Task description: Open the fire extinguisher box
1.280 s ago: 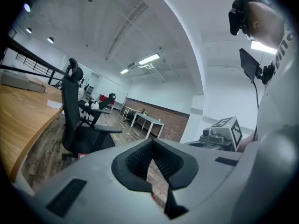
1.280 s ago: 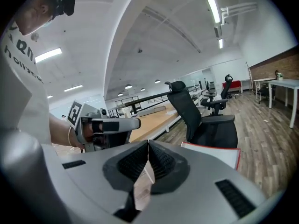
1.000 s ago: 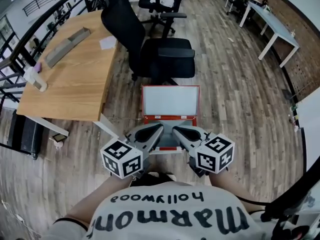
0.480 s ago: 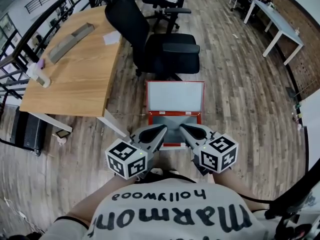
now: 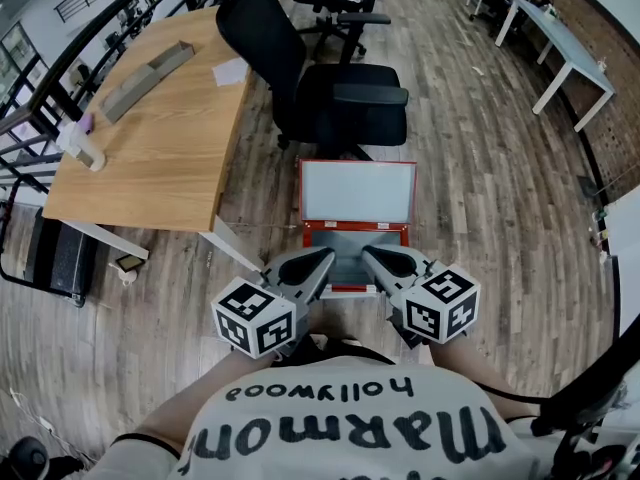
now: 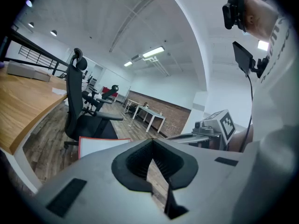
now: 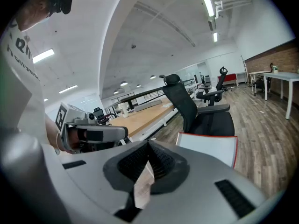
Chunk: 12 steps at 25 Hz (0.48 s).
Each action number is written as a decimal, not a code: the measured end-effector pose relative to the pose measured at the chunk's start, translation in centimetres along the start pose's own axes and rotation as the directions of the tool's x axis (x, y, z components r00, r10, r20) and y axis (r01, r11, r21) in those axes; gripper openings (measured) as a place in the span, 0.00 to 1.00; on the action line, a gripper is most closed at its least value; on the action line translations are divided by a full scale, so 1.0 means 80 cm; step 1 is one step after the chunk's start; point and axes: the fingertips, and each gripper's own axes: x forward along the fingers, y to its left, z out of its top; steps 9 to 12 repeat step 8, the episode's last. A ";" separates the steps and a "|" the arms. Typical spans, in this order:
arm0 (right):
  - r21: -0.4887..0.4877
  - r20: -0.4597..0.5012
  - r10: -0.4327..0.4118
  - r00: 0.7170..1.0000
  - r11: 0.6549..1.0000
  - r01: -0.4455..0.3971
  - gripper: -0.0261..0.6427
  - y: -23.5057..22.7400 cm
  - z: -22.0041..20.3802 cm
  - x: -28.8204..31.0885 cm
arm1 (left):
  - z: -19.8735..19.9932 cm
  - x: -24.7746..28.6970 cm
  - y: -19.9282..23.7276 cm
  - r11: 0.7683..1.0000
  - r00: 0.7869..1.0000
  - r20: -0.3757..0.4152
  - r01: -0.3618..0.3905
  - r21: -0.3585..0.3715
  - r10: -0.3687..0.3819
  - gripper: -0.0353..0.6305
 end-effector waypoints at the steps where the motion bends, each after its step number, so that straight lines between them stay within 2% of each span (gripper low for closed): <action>1: -0.001 -0.001 -0.001 1.000 1.000 0.001 0.05 0.000 0.000 0.000 | 0.000 -0.001 0.001 1.000 1.000 0.000 -0.002 -0.001 0.002 0.06; 12: 0.001 -0.010 -0.004 1.000 1.000 0.004 0.05 -0.001 -0.003 -0.002 | -0.005 -0.005 0.003 1.000 1.000 -0.004 -0.008 -0.017 0.008 0.06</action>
